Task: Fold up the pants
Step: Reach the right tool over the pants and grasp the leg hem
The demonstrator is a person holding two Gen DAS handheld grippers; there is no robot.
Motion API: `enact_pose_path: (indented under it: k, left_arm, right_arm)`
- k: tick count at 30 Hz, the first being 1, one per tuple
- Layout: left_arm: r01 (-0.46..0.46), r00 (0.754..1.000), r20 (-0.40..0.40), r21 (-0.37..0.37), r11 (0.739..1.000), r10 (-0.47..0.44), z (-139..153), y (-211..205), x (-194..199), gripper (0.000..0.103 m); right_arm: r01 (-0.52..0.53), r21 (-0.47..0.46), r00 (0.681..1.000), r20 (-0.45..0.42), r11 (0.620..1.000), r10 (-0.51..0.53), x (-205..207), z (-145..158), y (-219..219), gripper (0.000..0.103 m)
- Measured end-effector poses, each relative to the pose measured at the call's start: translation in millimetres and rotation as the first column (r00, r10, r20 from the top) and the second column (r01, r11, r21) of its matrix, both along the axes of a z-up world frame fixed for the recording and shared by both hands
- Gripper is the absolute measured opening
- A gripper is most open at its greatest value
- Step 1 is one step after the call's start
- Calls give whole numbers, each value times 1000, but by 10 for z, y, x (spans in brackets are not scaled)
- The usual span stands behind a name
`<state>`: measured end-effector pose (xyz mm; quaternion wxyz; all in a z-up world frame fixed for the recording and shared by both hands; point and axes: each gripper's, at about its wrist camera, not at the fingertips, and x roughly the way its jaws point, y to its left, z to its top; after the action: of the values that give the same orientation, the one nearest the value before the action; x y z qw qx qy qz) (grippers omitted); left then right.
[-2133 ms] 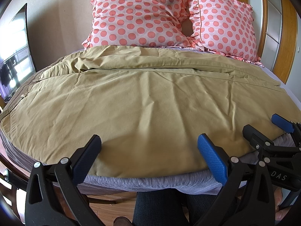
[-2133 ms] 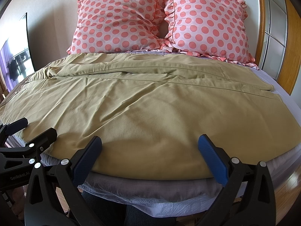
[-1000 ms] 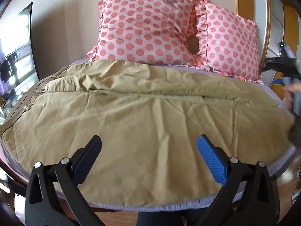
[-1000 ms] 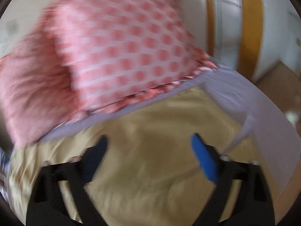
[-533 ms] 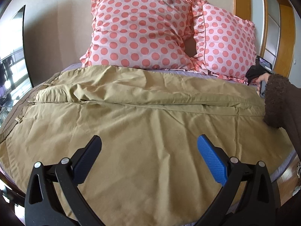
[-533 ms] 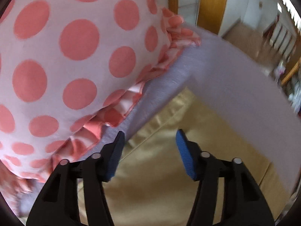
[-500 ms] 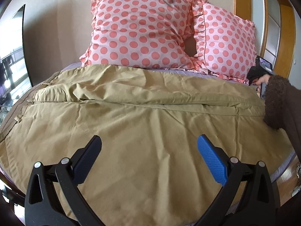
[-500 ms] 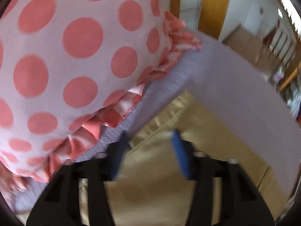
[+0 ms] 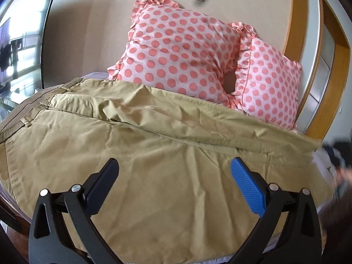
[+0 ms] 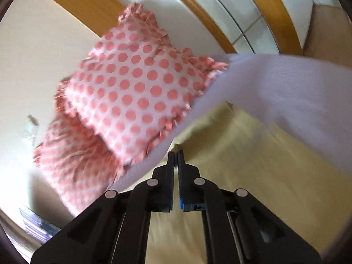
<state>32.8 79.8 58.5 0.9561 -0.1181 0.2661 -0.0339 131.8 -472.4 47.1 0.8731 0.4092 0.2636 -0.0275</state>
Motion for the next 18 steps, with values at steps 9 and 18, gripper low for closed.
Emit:
enact_pose_path:
  k: [9,18]
  left_arm:
    - [58,997,53,-177,983,-49,239,324,136,101]
    - [19,1000,10,-156,988,-17,183,417,183,101]
  right_arm:
    - [17,195,984,-180,981,18,-516,-411,-58,56]
    - [-6,276,971,-228,961,71,-440,-580,121,53]
